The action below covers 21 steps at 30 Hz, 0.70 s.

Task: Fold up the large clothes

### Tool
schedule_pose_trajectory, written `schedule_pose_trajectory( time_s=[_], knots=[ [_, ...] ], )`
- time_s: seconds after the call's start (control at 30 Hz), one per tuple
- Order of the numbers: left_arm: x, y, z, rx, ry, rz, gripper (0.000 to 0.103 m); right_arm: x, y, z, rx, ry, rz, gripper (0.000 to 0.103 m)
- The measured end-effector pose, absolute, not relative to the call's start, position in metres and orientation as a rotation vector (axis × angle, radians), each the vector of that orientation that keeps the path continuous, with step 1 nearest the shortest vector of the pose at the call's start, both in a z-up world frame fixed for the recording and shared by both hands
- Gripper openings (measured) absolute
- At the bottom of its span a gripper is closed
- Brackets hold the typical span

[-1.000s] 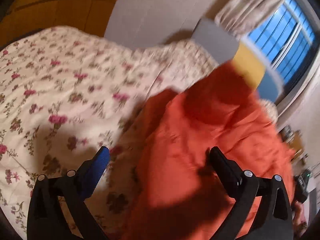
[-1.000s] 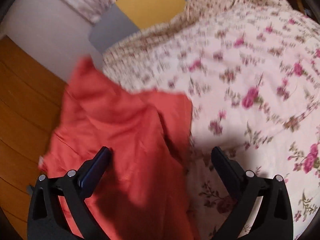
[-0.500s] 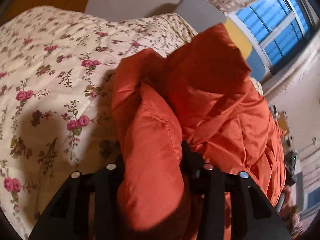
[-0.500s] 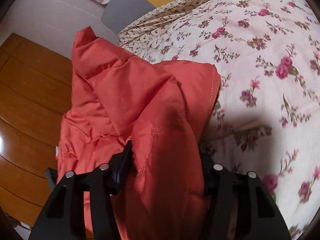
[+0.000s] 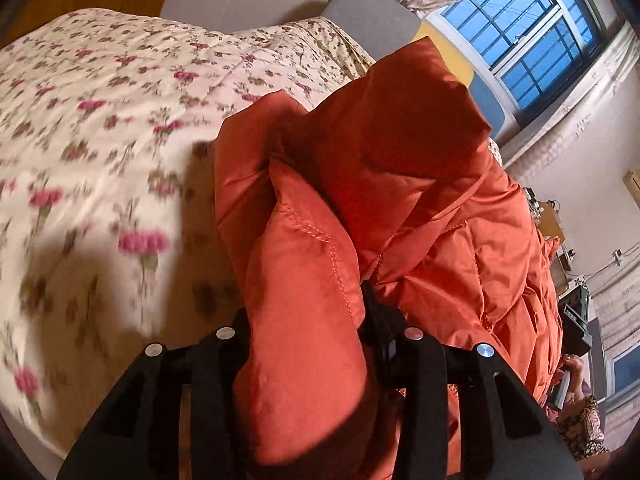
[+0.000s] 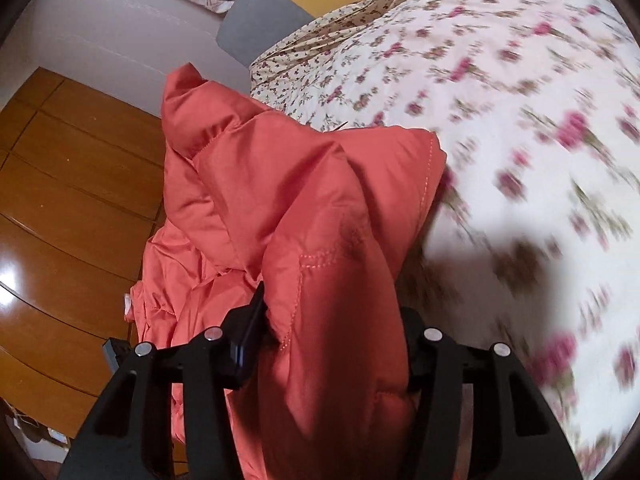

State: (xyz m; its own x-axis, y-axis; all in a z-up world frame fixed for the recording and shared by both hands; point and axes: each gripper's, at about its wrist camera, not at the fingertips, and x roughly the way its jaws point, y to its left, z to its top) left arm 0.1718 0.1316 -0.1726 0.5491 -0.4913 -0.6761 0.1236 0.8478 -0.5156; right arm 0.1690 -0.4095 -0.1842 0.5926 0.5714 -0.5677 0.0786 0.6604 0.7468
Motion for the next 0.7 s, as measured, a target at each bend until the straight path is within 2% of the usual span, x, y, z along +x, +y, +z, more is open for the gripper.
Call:
schedule_pose_trajectory(
  time_s=[0.13,0.17,0.2,0.23,0.27,0.33,0.5,0.7],
  knots=[
    [0.154,0.129,-0.172,-0.442,0.917,-0.362,0.042,0.151,-0.41,-0.186,0.824,0.889,0.308,0.054],
    [0.151,0.13,-0.172,-0.445,0.914,-0.342,0.049,0.15,-0.41,-0.187,0.822,0.886,0.296,0.057],
    [0.149,0.131,-0.171,-0.444,0.913,-0.314,0.055,0.149,-0.41,-0.186,0.81,0.883,0.269,0.064],
    [0.147,0.133,-0.17,-0.44,0.914,-0.281,0.068,0.146,-0.411,-0.182,0.789,0.875,0.227,0.073],
    [0.143,0.135,-0.167,-0.435,0.909,-0.257,0.076,0.15,-0.412,-0.18,0.772,0.866,0.195,0.078],
    [0.131,0.145,-0.15,-0.405,0.848,-0.176,0.081,0.14,-0.418,-0.166,0.722,0.821,0.113,0.092],
    [0.132,0.153,-0.105,-0.298,0.7,-0.137,0.094,0.159,-0.408,-0.119,0.527,0.749,0.106,0.094],
    [0.217,0.111,-0.108,-0.242,0.784,-0.262,0.095,0.222,-0.363,-0.103,0.361,0.829,0.192,0.092]
  ],
)
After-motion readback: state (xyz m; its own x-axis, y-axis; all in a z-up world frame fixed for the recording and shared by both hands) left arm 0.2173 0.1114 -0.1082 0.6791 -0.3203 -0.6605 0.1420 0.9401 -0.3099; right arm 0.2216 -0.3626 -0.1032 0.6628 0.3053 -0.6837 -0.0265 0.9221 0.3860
